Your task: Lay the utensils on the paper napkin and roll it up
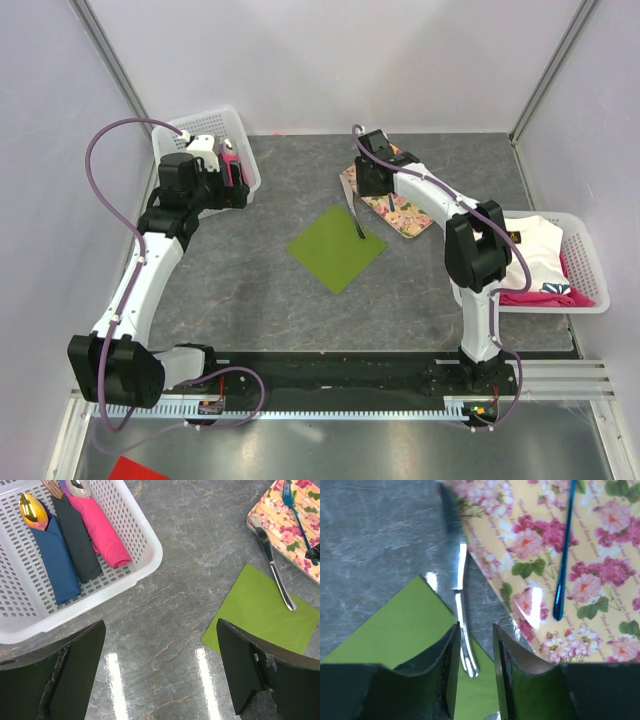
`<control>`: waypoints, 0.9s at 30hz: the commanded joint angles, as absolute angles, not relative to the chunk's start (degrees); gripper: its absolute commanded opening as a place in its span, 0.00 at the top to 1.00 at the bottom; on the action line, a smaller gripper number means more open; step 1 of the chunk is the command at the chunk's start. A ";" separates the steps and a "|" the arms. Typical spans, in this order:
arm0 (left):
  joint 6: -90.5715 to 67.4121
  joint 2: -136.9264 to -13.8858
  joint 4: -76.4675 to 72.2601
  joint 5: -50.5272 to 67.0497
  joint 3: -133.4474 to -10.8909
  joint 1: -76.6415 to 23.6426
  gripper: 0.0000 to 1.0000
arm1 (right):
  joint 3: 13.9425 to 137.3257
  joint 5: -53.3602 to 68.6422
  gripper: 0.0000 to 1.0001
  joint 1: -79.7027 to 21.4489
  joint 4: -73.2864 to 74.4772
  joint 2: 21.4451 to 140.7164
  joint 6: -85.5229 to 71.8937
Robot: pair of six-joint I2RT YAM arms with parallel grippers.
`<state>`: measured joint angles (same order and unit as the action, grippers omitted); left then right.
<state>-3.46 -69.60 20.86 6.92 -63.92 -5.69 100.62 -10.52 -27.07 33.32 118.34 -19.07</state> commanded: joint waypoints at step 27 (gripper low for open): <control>-2.55 -69.78 18.90 6.15 -65.13 -5.62 0.00 | 104.32 -5.54 0.64 -29.27 27.24 128.67 -12.66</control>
